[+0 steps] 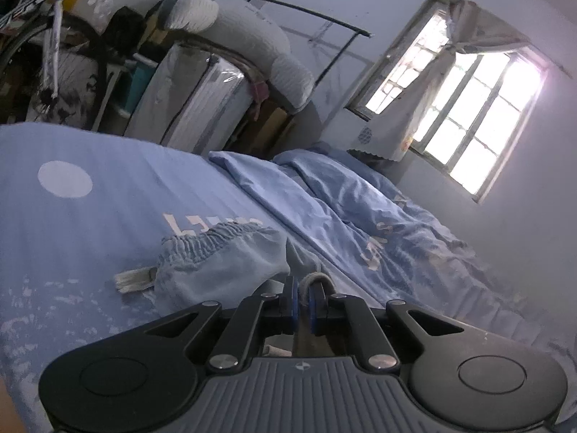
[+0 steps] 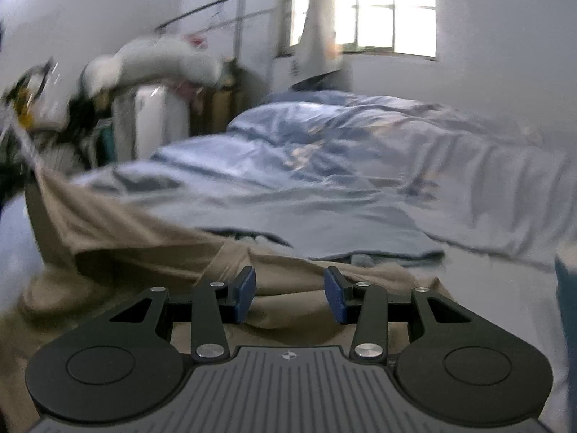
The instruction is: Fold clothes
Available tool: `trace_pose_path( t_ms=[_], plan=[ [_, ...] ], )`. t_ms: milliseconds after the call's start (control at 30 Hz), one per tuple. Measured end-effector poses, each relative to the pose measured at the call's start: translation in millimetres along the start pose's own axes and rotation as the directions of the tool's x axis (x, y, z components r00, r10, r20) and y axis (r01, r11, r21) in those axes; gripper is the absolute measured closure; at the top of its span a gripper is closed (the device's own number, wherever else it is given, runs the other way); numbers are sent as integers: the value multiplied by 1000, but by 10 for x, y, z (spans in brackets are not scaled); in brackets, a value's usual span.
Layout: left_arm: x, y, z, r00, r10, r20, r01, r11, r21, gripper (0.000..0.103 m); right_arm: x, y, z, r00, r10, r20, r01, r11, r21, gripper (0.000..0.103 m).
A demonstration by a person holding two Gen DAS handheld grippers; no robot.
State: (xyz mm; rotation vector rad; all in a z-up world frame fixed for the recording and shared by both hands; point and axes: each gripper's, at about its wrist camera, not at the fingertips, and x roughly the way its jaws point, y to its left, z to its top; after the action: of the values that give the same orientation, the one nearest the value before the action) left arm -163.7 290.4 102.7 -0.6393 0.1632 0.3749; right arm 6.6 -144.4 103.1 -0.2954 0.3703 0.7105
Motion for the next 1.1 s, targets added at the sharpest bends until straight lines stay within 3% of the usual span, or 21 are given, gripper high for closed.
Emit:
trace_pose_path(
  t_ms=[133, 333, 400, 433, 467, 633, 833, 1000, 1100],
  plan=[
    [38, -3, -39, 1000, -20, -15, 20, 999, 36, 99, 283, 53, 51, 997, -19, -71, 6, 982, -187, 59],
    [86, -10, -48, 999, -44, -22, 45, 997, 70, 99, 692, 96, 54, 990, -30, -136, -14, 951, -308, 60],
    [92, 2, -48, 998, -49, -25, 51, 996, 70, 99, 815, 113, 43, 986, -34, -164, -24, 941, -339, 69],
    [90, 9, -51, 998, -52, -27, 53, 996, 67, 99, 861, 111, 42, 983, -39, -179, -26, 938, -345, 93],
    [87, 16, -51, 998, -53, -29, 55, 996, 63, 99, 872, 111, 44, 982, -47, -181, -18, 939, -344, 100],
    [85, 58, -32, 998, -62, -28, 63, 997, 52, 99, 655, 215, 90, 992, -59, -109, 20, 943, -331, 101],
    [75, 95, -33, 997, -74, -30, 75, 997, 31, 99, 209, 757, 163, 1000, 15, -6, -16, 939, -343, 101],
    [82, 87, -53, 995, -90, -32, 91, 996, 25, 99, 290, 1037, -63, 998, 6, -59, -28, 929, -370, 99],
    [87, 77, -59, 994, -102, -34, 103, 994, 28, 99, 267, 1010, -170, 997, -5, -80, -26, 927, -374, 89]
  ],
)
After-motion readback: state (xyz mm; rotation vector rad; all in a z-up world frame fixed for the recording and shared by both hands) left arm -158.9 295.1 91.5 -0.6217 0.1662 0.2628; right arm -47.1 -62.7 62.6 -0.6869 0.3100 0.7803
